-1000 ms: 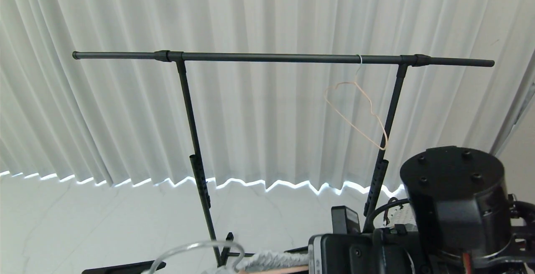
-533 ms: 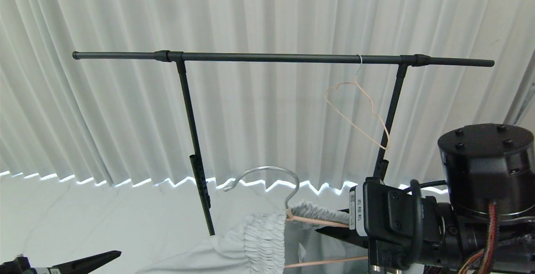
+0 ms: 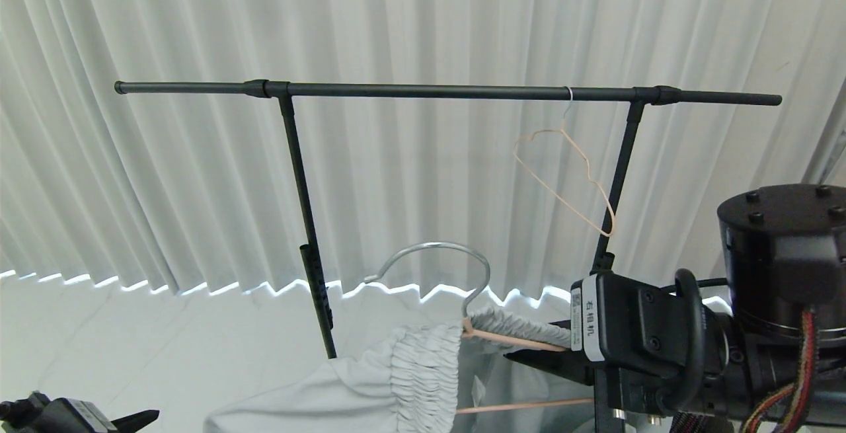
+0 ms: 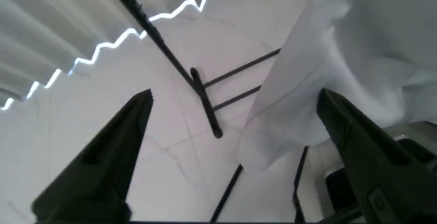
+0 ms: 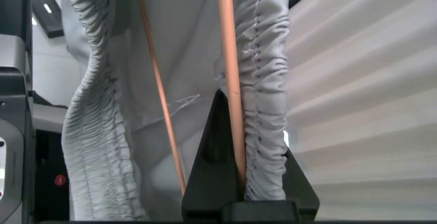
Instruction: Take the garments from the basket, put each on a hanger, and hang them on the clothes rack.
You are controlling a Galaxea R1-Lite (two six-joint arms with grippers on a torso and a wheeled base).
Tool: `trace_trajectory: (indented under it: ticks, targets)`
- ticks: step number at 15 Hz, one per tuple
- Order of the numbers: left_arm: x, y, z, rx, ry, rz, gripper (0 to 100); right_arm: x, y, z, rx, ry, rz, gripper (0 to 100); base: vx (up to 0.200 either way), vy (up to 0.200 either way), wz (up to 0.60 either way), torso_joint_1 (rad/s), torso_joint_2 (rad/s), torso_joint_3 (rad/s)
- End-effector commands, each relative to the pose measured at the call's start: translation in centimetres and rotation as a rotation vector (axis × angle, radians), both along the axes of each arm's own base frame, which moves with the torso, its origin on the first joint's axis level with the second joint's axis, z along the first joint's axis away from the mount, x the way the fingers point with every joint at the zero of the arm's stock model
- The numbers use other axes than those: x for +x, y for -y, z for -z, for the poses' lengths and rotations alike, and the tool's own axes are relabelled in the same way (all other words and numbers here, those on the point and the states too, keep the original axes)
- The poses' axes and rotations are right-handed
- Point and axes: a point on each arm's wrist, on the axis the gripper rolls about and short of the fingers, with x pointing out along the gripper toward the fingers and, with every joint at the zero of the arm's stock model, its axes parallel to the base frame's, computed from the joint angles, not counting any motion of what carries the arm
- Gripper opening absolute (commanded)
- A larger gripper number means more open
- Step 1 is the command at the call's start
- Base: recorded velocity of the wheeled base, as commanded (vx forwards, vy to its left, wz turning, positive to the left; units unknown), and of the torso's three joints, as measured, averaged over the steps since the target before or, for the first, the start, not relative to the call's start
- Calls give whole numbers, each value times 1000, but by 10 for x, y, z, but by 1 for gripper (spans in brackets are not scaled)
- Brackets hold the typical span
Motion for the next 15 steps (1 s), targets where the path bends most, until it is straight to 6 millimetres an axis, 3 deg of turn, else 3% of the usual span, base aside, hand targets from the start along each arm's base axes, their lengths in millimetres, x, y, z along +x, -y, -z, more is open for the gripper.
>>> trace_trajectory:
  ticks: [1, 4, 9, 11, 15]
  targets:
    - [4, 2, -2, 0, -16, 8, 0, -1, 1, -2, 8, -2, 1, 0, 0, 0, 0, 0, 0, 0]
    - [7, 0, 1, 14, -40, -47, 0, -1, 3, -3, 16, -11, 10, 0, 0, 0, 0, 0, 0, 0]
    - [33, -18, 1, 46, -125, -362, 0, -3, 21, -10, 31, -88, 87, 0, 0, 0, 0, 0, 0, 0]
    - [34, -15, -2, 61, -106, -317, 0, -3, 22, -11, 40, -110, 101, 0, 0, 0, 0, 0, 0, 0]
    - [22, -2, -13, 0, -25, -64, 0, -1, 22, -10, 59, -154, 130, 0, 0, 0, 0, 0, 0, 0]
